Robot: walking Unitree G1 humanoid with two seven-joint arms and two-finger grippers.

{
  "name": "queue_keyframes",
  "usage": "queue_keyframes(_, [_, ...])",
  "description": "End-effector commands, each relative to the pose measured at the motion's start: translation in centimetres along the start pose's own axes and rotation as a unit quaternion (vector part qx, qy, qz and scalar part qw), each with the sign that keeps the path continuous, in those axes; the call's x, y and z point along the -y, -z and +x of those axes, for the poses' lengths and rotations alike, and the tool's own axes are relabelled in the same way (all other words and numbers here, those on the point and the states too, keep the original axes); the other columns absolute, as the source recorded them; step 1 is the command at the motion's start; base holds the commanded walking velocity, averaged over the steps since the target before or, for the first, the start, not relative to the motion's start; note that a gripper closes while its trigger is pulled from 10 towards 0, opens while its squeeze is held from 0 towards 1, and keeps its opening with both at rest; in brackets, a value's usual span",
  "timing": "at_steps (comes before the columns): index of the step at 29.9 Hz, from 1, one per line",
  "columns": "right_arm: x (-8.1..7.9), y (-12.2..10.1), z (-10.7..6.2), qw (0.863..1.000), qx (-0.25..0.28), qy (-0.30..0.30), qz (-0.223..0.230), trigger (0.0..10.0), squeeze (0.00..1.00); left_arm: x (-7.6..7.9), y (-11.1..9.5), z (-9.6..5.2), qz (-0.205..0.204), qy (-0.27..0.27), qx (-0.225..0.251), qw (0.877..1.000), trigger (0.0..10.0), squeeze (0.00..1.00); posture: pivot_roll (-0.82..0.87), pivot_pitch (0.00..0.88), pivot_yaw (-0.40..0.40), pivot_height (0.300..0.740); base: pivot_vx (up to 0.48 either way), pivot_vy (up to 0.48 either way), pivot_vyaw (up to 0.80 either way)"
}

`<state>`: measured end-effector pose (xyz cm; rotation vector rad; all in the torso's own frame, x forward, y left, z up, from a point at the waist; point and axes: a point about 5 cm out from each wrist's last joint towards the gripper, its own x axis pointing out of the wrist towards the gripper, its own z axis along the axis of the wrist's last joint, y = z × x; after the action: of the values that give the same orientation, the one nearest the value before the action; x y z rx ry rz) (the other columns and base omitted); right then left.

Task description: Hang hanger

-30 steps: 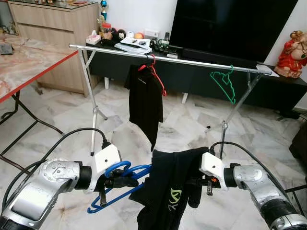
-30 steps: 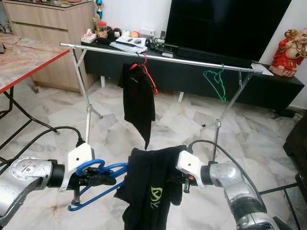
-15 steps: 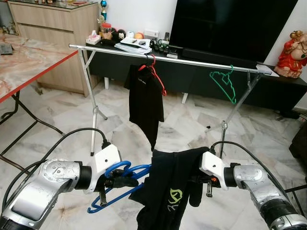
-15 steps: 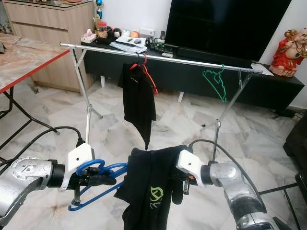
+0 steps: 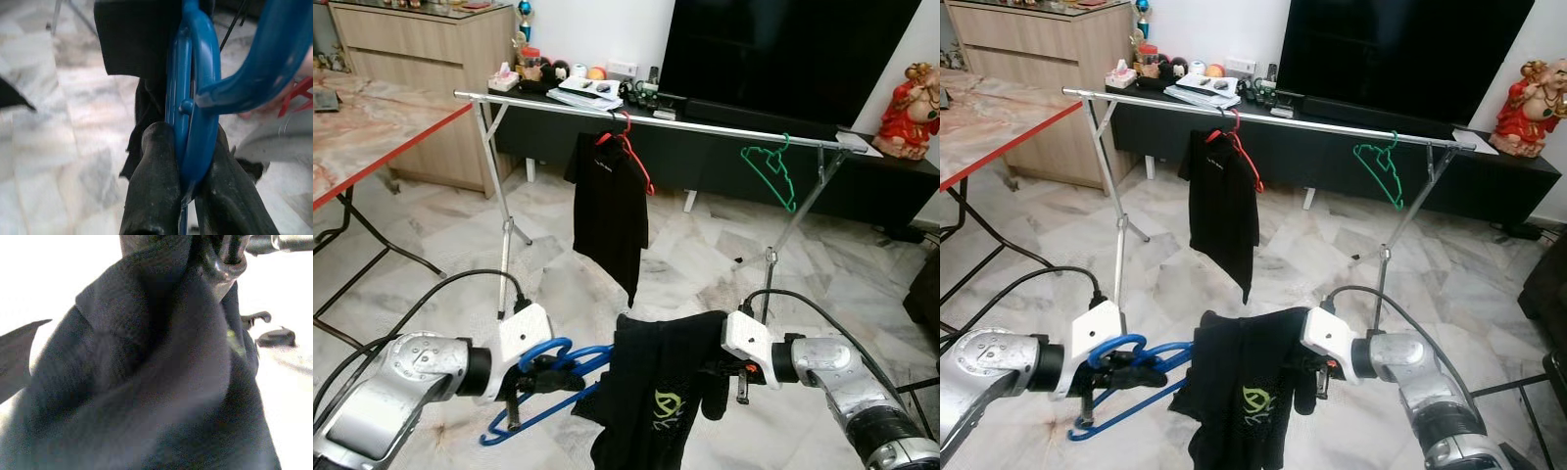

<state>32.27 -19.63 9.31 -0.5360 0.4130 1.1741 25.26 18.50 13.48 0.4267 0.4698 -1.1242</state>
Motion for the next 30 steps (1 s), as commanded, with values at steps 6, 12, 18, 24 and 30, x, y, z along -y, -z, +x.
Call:
queue_keyframes(6, [0.7,0.3,-1.3,0.999,-0.036,0.017,-0.021,0.0,0.0,-0.1,5.2,-1.2,-0.041,-0.04,-0.083,0.995,0.0,0.0,0.14,0.0,-0.104,0.74,0.0,0.0,0.0])
queue_keyframes(12, [0.8,0.8,-1.7,0.998,-0.057,0.023,-0.024,0.0,0.0,0.5,9.0,-1.8,-0.077,-0.061,-0.146,0.984,0.0,0.0,0.14,0.0,-0.103,0.74,0.0,0.0,0.0])
queue_keyframes(18, [1.3,0.9,-2.1,0.996,-0.061,0.056,-0.021,0.0,0.0,1.8,16.8,-2.1,-0.097,-0.142,-0.298,0.939,1.8,0.0,0.14,0.0,-0.099,0.74,0.0,0.0,0.0])
queue_keyframes(24, [3.0,1.2,-2.4,0.973,-0.029,0.222,0.049,0.0,0.0,3.9,21.4,-1.6,-0.155,-0.292,-0.346,0.878,10.0,0.0,0.13,0.0,-0.101,0.74,0.0,0.0,0.0])
queue_keyframes(30, [2.4,2.4,-1.8,0.93,0.04,0.33,0.158,0.0,0.0,7.5,23.3,0.1,-0.244,-0.345,-0.326,0.846,10.0,0.0,0.13,0.0,-0.085,0.74,0.0,0.0,0.0])
